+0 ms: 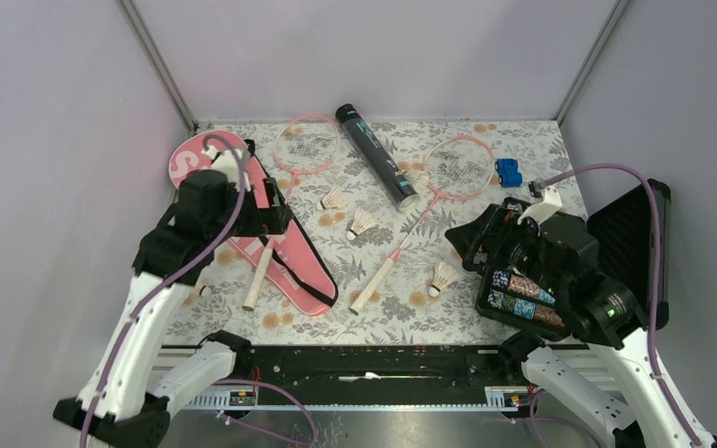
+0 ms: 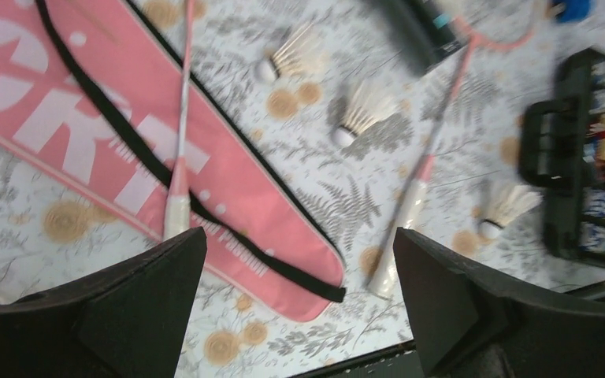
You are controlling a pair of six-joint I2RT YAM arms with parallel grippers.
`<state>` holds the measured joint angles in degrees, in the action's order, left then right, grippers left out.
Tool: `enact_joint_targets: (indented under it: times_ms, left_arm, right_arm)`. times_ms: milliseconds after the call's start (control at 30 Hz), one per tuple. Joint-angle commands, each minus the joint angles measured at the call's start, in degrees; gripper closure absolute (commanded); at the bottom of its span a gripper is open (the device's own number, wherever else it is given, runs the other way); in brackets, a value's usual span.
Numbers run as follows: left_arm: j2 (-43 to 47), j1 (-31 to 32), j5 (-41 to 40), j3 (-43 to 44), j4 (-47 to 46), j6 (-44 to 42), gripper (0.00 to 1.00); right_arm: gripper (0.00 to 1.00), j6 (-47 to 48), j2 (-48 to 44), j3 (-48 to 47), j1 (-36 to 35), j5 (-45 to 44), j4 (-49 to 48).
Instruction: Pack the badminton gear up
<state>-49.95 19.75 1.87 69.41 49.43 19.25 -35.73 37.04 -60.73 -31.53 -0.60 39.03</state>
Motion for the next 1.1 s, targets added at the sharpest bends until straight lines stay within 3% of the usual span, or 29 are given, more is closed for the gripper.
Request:
enact_joint_targets:
  times_ms: [0,267,400,833,1067]
  left_arm:
    - [-6.74,-0.36,-6.95,3.06,3.77,-1.73,0.01]
    - [-20.93,-12.12,-3.20,1.90,-1.15,-3.53,0.06]
    - [-32.07,-19.21,6.72,3.76,-3.57,-3.26,0.22]
    - [-53.95,-19.66,8.30,9.60,-8.98,-0.52,0.31]
    - [-56.72,-19.41,8.44,12.59,-11.55,-1.05,0.31]
  right_arm:
    - [0.00,-0.51,-2.63,1.96,-0.33,-0.81,-5.93]
    - [0.00,1.45,-4.25,1.87,-0.32,-2.04,-4.74]
    - [0.00,3.68,-3.76,1.85,-0.33,4.20,-4.78]
    - [0.00,2.27,-4.59,4.20,-0.38,12.35,-6.09]
    - [0.00,2.91,-5.12,5.38,-0.35,10.10,-5.48]
